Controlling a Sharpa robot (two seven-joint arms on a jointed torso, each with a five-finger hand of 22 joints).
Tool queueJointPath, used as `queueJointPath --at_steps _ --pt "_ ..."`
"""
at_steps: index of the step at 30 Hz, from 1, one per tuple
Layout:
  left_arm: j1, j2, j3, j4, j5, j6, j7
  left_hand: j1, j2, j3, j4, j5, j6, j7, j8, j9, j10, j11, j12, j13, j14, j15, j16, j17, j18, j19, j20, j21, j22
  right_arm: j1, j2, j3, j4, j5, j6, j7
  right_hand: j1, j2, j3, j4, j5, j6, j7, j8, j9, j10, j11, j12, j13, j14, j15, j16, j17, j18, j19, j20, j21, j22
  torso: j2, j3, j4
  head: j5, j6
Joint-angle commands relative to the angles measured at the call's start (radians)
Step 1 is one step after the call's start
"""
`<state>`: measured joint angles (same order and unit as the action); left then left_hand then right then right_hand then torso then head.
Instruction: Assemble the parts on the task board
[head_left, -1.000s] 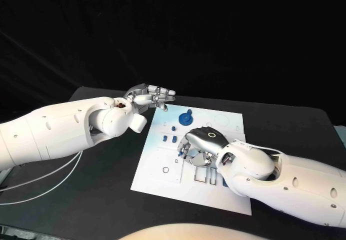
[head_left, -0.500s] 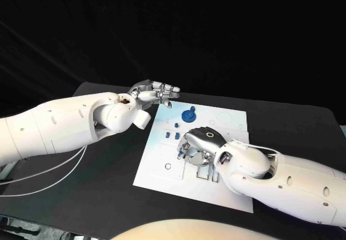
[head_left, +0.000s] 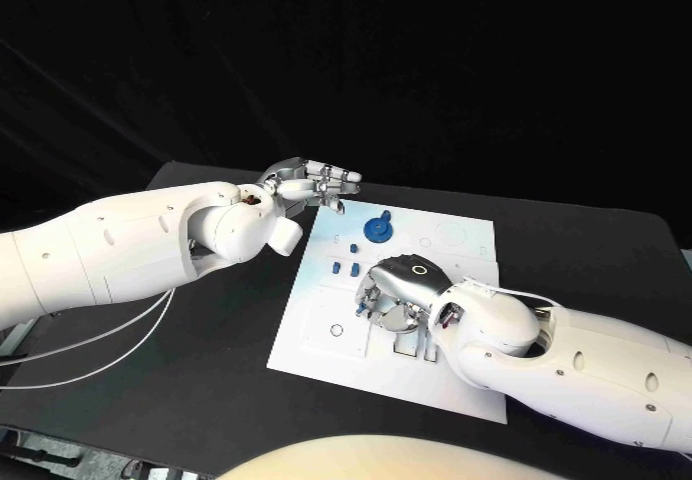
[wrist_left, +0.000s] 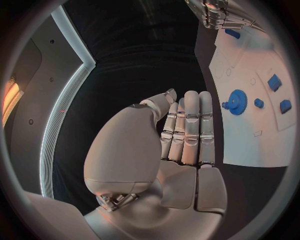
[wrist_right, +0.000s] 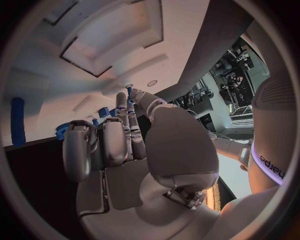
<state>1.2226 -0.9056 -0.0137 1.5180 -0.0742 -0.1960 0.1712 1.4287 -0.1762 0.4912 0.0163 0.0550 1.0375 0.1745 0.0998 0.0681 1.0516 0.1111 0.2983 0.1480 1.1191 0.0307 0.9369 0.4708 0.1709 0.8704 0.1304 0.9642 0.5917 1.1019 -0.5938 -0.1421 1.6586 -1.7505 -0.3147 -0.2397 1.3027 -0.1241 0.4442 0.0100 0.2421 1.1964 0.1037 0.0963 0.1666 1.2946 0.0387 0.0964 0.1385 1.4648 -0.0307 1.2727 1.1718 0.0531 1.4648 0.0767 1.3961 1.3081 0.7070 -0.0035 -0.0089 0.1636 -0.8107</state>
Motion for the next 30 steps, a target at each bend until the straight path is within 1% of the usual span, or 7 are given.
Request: queueJointPath --at_steps 1,13,30 --pt "0.001 0.002 0.000 0.001 0.004 0.018 0.003 -0.001 0.009 -0.005 0.001 -0.002 -0.008 0.001 0.000 -0.001 -0.006 0.000 0.007 0.001 -0.004 0.005 0.005 -0.001 0.013 0.006 0.000 -0.002 -0.001 -0.001 -0.001 0.000 0.000 -0.009 0.019 0.005 -0.011 -0.001 0.000 0.004 0.002 0.003 0.001 0.003 0.000 -0.001 0.004 -0.003 0.001 0.046 -0.003 0.006 -0.001 -0.009 0.008 -0.004 0.000 0.154 0.000 0.0003 -0.0002 0.000 -0.002" --pt "0.001 0.003 0.000 0.001 0.004 0.019 0.001 -0.001 0.009 -0.005 0.001 -0.002 -0.008 0.001 0.000 -0.001 -0.006 0.000 0.007 0.001 -0.004 0.005 0.005 -0.001 0.013 0.006 0.000 -0.002 -0.001 -0.002 0.003 -0.001 -0.007 -0.012 0.032 0.001 -0.012 -0.001 0.000 0.005 0.002 0.003 0.000 0.003 0.000 -0.001 0.004 -0.003 0.001 0.046 -0.003 0.008 0.001 -0.010 0.009 -0.003 0.001 0.155 0.001 0.0003 0.0003 0.001 -0.005" --pt "0.001 0.002 0.000 0.003 0.004 0.021 -0.003 -0.001 0.010 -0.006 0.001 -0.002 -0.008 0.002 0.000 0.000 -0.008 0.001 0.008 0.001 -0.005 0.006 0.005 -0.001 0.013 0.006 0.000 -0.003 -0.002 -0.009 0.022 -0.003 -0.021 -0.014 0.045 -0.003 -0.014 -0.001 -0.001 0.006 0.002 0.001 0.001 0.002 0.001 -0.002 0.004 -0.004 0.001 0.045 -0.003 0.005 -0.003 -0.009 0.007 -0.003 -0.003 0.153 0.000 -0.0003 0.0002 0.001 -0.008"
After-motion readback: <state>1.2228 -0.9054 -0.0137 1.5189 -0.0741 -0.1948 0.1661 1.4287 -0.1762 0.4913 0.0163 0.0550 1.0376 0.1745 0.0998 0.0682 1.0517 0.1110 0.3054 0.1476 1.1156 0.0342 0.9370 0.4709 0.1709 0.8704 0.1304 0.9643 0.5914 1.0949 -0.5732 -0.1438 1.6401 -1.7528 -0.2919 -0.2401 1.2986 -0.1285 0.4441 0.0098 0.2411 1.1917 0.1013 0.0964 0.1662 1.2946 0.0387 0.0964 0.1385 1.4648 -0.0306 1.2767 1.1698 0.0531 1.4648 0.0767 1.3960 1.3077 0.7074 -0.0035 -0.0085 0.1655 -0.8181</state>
